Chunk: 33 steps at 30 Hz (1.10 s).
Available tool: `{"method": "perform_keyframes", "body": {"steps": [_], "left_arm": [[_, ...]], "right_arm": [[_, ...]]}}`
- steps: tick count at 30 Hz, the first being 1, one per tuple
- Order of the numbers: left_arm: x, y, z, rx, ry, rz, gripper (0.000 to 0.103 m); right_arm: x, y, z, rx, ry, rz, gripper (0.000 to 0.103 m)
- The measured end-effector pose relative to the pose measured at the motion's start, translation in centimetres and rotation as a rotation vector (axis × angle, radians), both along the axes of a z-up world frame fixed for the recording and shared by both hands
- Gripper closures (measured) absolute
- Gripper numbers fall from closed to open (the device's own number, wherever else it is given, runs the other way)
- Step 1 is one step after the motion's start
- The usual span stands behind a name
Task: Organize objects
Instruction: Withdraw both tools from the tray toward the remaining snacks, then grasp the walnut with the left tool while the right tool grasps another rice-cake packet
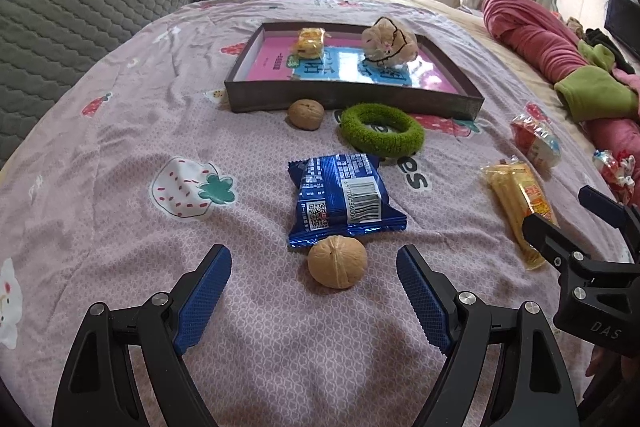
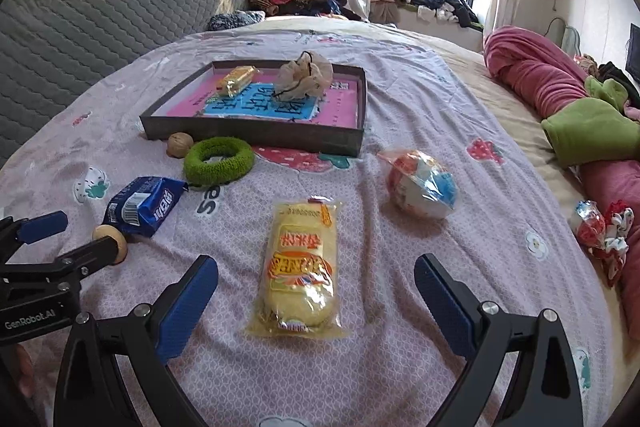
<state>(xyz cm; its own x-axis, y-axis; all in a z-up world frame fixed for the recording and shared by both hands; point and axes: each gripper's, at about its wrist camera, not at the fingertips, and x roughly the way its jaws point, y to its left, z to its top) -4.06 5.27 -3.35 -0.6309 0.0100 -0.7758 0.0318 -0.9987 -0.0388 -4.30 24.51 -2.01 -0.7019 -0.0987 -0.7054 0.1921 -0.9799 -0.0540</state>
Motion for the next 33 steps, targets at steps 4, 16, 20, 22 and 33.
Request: {"method": "perform_keyframes", "body": {"steps": [4,16,20,22,33], "left_arm": [[-0.2,0.0,-0.5,-0.002,-0.007,0.001,0.017],[-1.1,-0.5,-1.7,0.008,-0.031,0.024,0.017],[-1.3,-0.4,-1.8,0.006,-0.035,0.024,0.017],[-1.3,-0.4,-1.8,0.002,-0.034,0.022,0.017],[-1.8,-0.4,-1.8,0.006,-0.032,0.023,0.028]], "right_arm": [[-0.3,-0.3,-0.3,-0.003,-0.003,0.01,0.004],[-1.6,-0.8,-1.7,-0.016,-0.035,0.015,0.007],[-1.7,-0.9,-2.1,-0.028,-0.049,0.018,0.014],[-1.7,-0.8,-2.2,-0.036,-0.054,0.017,0.015],[-1.8,-0.7,-2.4,-0.062,-0.068,0.024,0.04]]}}
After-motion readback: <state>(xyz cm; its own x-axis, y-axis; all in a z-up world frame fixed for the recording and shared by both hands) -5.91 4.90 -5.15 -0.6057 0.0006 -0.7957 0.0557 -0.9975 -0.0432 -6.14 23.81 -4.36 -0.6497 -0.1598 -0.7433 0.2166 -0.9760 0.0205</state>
